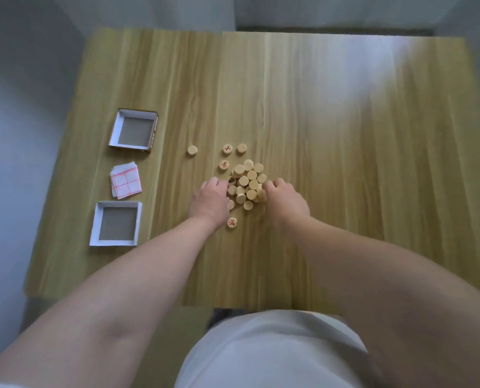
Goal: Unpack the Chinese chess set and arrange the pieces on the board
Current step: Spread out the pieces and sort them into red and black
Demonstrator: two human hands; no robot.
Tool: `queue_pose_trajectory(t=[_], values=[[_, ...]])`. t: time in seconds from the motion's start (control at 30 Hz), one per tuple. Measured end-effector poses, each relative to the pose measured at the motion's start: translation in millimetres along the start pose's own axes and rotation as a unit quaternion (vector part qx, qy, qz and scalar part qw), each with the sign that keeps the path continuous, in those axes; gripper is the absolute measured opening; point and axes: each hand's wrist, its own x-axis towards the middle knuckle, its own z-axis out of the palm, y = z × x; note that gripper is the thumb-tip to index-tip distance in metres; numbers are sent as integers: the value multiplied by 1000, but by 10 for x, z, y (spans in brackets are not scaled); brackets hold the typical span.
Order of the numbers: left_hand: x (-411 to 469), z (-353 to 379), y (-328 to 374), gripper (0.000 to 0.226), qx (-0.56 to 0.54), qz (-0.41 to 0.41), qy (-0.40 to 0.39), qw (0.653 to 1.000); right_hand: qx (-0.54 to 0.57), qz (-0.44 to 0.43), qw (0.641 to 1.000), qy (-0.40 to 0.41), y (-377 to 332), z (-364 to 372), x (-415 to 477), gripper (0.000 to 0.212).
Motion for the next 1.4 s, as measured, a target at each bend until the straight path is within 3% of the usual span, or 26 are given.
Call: queue_pose_trajectory(t=[0.17, 0.33, 0.4, 0.5, 0.67, 1.03, 1.1, 1.2, 1.3, 1.4], values=[[1, 36, -67, 27, -29, -65, -5, 997, 12, -26, 1000, 5, 25, 75, 170, 51], [48, 16, -99, 32, -27, -68, -20, 997, 68, -14, 997, 15, 7, 126, 248, 29], [60, 20, -87, 34, -24, -67, -17, 997, 110, 10, 994, 20, 15, 147, 241, 19], [85, 37, -50, 29, -22, -64, -16, 998, 189, 85, 978, 22, 81, 147, 207, 25], [99, 49, -78, 16, -70, -86, -7, 994, 204, 184, 961, 14, 248, 147, 163, 27], [25, 48, -147, 7, -104, -76, 35, 991, 230, 243, 942, 29, 274, 257, 108, 18], [6, 52, -163, 7, -108, -74, 33, 991, 171, 198, 964, 49, 255, 273, 59, 18], [-16, 48, -183, 6, -99, -67, 25, 993, 61, 52, 993, 83, 231, 329, -5, 22], [-47, 56, -222, 14, -99, -72, 22, 992, -13, -105, 992, 73, 167, 404, -15, 28], [-95, 53, -250, 38, -99, -83, 2, 992, -45, -167, 983, 55, 80, 419, -42, 37]])
